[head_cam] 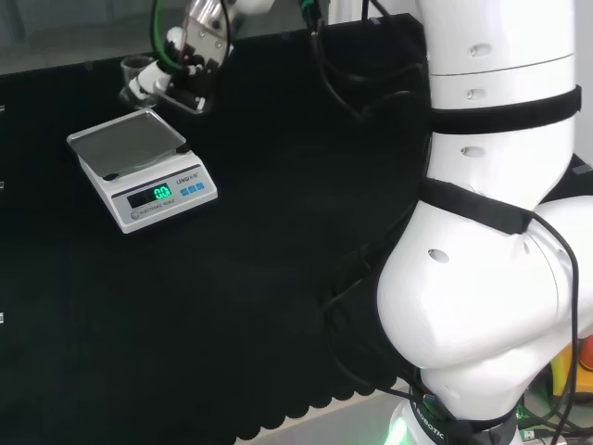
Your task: Put the beaker on the electronic balance.
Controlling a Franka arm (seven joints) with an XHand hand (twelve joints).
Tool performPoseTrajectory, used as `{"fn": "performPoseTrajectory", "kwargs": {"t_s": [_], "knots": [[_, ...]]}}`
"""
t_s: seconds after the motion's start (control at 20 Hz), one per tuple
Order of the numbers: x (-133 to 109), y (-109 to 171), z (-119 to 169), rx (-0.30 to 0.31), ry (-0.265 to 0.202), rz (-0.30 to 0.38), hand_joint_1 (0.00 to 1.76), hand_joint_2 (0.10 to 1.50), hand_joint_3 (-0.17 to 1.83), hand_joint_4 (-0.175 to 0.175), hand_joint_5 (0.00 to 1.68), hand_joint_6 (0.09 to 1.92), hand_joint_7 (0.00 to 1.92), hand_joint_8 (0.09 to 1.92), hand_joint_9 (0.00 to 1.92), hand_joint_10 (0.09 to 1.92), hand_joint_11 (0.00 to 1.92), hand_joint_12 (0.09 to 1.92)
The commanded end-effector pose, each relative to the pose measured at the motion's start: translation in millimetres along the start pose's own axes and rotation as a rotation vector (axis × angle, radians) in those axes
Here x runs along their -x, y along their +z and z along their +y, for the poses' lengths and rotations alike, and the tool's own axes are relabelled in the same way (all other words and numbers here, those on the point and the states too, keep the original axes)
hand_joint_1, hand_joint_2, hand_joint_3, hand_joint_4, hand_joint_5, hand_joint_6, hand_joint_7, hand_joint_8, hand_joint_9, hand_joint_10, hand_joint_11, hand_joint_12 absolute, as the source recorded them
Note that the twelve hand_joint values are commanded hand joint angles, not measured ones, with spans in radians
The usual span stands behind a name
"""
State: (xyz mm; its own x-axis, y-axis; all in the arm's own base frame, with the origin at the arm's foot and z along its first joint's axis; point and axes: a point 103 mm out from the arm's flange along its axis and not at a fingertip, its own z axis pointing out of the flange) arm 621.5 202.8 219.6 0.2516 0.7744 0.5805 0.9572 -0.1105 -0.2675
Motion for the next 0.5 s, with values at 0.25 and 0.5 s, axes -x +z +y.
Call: {"fn": "performPoseTrajectory", "kwargs": {"t_s": [0.25, 0.5], "knots": [[5.3, 46.0, 26.5, 0.006, 0.045, 0.035, 1.22, 0.48, 0.86, -0.157, 1.5, 0.34, 1.74, 0.27, 1.75, 0.22, 1.06, 1.12], [6.6, 62.9, 36.8, 0.024, 0.056, 0.026, 1.22, 0.48, 0.86, -0.156, 1.5, 0.34, 1.74, 0.27, 1.75, 0.22, 1.06, 1.13]]}}
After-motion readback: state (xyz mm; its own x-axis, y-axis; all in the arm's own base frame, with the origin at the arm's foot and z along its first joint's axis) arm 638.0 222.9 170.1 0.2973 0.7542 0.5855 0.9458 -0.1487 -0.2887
